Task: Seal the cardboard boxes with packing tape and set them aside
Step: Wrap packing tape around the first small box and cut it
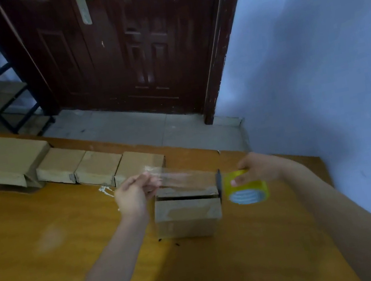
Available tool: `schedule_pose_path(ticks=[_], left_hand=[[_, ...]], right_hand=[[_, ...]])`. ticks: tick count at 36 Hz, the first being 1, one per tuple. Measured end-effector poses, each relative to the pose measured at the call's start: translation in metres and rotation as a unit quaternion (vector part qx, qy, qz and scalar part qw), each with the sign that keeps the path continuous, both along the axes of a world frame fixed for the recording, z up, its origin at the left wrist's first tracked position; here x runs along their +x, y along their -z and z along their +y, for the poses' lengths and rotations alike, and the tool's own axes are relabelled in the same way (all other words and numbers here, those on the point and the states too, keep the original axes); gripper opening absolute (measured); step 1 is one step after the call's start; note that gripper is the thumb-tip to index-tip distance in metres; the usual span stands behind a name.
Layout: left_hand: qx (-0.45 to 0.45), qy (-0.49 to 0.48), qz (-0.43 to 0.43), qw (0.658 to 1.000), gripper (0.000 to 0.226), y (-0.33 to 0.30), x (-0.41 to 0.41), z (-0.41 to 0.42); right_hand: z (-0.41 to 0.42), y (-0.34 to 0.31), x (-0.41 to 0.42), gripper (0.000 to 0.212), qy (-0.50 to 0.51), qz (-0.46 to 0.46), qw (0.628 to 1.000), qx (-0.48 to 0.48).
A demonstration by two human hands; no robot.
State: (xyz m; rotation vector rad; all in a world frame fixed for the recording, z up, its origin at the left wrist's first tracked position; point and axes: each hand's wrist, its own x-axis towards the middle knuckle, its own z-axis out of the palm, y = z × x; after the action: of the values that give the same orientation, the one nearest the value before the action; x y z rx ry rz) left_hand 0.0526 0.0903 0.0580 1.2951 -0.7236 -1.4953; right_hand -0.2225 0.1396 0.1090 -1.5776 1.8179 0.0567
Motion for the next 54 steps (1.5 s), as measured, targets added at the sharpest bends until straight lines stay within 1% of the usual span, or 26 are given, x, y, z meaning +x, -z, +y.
schedule_pose_path(ticks=[2,3,4,7,10,12,15,16,17,21,24,25,27,29,32,34,37,39,40,42,43,47,50,54], left_hand=[[0.005,-0.005,-0.018,1.0,0.015,0.007,0.0,0.005],[0.009,-0.009,-0.024,1.0,0.018,0.011,-0.001,0.008],[0.019,-0.017,-0.024,0.999,0.019,0.016,-0.003,0.011],[0.061,-0.036,0.011,0.997,0.015,0.033,-0.002,0.014],[0.091,-0.012,0.069,0.993,0.011,0.05,0.0,0.015],[0.092,0.006,0.1,0.991,0.014,0.059,-0.001,0.015],[0.09,0.014,0.12,0.989,0.018,0.068,-0.001,0.019],[0.092,0.011,0.117,0.989,0.018,0.07,0.0,0.021],[0.093,0.007,0.112,0.989,0.017,0.073,0.002,0.022],[0.096,-0.011,0.11,0.989,0.014,0.087,0.012,0.024],[0.103,-0.008,0.106,0.989,0.02,0.093,0.016,0.023],[0.104,-0.008,0.102,0.989,0.018,0.093,0.016,0.024],[0.104,-0.017,0.098,0.99,0.014,0.095,0.017,0.024],[0.105,-0.031,0.1,0.989,0.018,0.096,0.017,0.024],[0.096,-0.031,0.095,0.99,0.011,0.096,0.016,0.024],[0.094,-0.032,0.091,0.991,0.015,0.096,0.015,0.024],[0.099,-0.035,0.092,0.99,0.015,0.096,0.015,0.023],[0.104,-0.038,0.092,0.99,0.014,0.097,0.014,0.023],[0.105,-0.04,0.092,0.989,0.014,0.097,0.014,0.023],[0.107,-0.045,0.095,0.989,0.013,0.097,0.014,0.022],[0.107,-0.047,0.096,0.988,0.012,0.097,0.014,0.022],[0.106,-0.054,0.102,0.988,0.011,0.097,0.013,0.022],[0.106,-0.058,0.108,0.987,0.004,0.097,0.013,0.022],[0.113,-0.065,0.106,0.986,0.021,0.097,0.013,0.023]], right_hand=[[0.002,0.021,-0.003,0.052,0.012,0.137,0.99,0.01],[0.002,0.029,-0.004,0.056,0.009,0.164,0.986,0.016],[0.004,0.035,-0.005,0.059,0.003,0.16,0.987,0.017],[0.008,0.035,-0.011,0.062,0.003,0.07,0.997,-0.013],[0.01,0.03,-0.02,0.063,0.013,-0.024,0.999,-0.047],[0.012,0.03,-0.024,0.055,0.013,-0.057,0.997,-0.043],[0.012,0.037,-0.026,0.026,0.011,-0.054,0.998,-0.019],[0.012,0.042,-0.025,0.022,0.008,-0.046,0.999,-0.013],[0.012,0.045,-0.023,0.022,0.003,-0.034,0.999,-0.008],[0.01,0.061,-0.013,0.037,-0.006,0.017,1.0,0.01],[0.01,0.073,-0.005,0.035,0.011,0.021,1.0,0.018],[0.01,0.075,-0.003,0.033,0.009,0.022,1.0,0.02],[0.01,0.08,0.003,0.022,0.004,0.021,0.999,0.025],[0.009,0.085,0.008,0.015,0.0,0.024,0.999,0.026],[0.007,0.091,0.011,0.027,0.0,0.031,0.999,0.03],[0.007,0.092,0.012,0.03,-0.009,0.032,0.999,0.033],[0.008,0.093,0.012,0.027,-0.01,0.028,0.999,0.038],[0.008,0.098,0.01,0.014,-0.004,0.036,0.999,0.041],[0.007,0.099,0.011,0.017,-0.002,0.042,0.998,0.041],[0.006,0.102,0.012,0.031,-0.001,0.046,0.998,0.047],[0.006,0.102,0.012,0.034,-0.001,0.047,0.998,0.047],[0.006,0.102,0.015,0.029,-0.004,0.045,0.998,0.053],[0.005,0.104,0.015,0.026,-0.004,0.038,0.998,0.05],[0.006,0.108,0.017,0.016,0.005,0.034,0.998,0.054]])
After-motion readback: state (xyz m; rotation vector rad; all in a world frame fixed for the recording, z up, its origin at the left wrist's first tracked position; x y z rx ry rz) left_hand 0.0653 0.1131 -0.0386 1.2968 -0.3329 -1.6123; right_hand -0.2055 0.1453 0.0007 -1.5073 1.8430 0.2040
